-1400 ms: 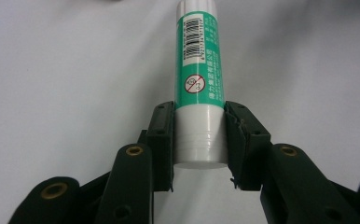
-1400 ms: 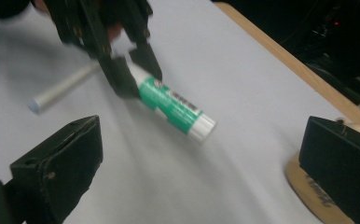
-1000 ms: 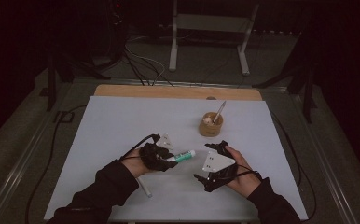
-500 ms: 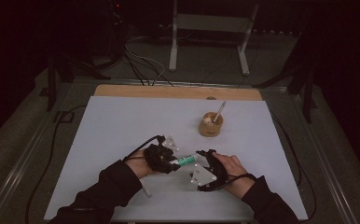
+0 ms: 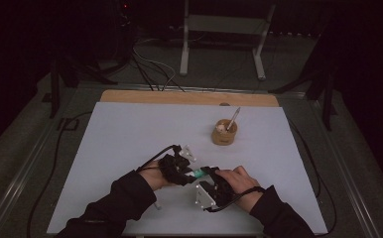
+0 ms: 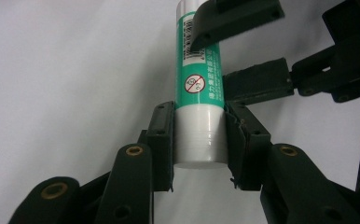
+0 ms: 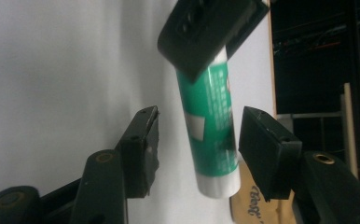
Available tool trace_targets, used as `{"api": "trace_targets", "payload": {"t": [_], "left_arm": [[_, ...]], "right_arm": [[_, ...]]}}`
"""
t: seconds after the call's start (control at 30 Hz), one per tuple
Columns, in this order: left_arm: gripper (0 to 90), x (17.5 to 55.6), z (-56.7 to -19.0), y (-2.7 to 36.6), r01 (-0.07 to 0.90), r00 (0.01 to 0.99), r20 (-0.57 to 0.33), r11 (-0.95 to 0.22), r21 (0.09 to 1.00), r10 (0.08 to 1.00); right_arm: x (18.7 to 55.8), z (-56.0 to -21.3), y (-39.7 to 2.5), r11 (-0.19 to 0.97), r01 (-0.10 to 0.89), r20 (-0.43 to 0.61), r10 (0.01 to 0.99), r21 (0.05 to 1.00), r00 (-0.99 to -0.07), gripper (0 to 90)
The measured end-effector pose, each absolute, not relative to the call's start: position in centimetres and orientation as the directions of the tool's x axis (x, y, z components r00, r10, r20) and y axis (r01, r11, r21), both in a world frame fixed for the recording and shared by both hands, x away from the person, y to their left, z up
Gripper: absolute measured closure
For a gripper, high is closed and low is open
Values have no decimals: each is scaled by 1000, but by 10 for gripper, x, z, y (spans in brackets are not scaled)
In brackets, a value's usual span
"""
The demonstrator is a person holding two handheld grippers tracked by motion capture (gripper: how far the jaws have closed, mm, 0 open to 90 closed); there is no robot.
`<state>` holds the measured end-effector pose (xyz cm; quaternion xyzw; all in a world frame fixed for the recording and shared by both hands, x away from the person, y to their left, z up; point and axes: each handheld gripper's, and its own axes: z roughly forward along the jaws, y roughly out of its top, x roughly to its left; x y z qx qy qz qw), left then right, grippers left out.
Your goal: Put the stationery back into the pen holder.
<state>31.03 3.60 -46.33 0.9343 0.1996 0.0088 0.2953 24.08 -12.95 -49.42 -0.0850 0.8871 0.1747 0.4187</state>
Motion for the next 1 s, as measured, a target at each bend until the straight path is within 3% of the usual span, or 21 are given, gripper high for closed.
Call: {"api": "trace_targets", "payload": {"t": [0.53, 0.87, 1.0], "left_arm": [[664, 311, -465, 28, 403, 909, -146, -731, 551, 391], [661, 312, -465, 27, 405, 907, -145, -726, 556, 395], [651, 312, -466, 32, 388, 913, -146, -696, 604, 382]], "right_arm": [[239, -501, -121, 936, -311, -808, -53, 164, -587, 632], [239, -505, -122, 939, -311, -819, -62, 146, -570, 657], [240, -503, -122, 941, -299, -818, -43, 160, -573, 659]]}}
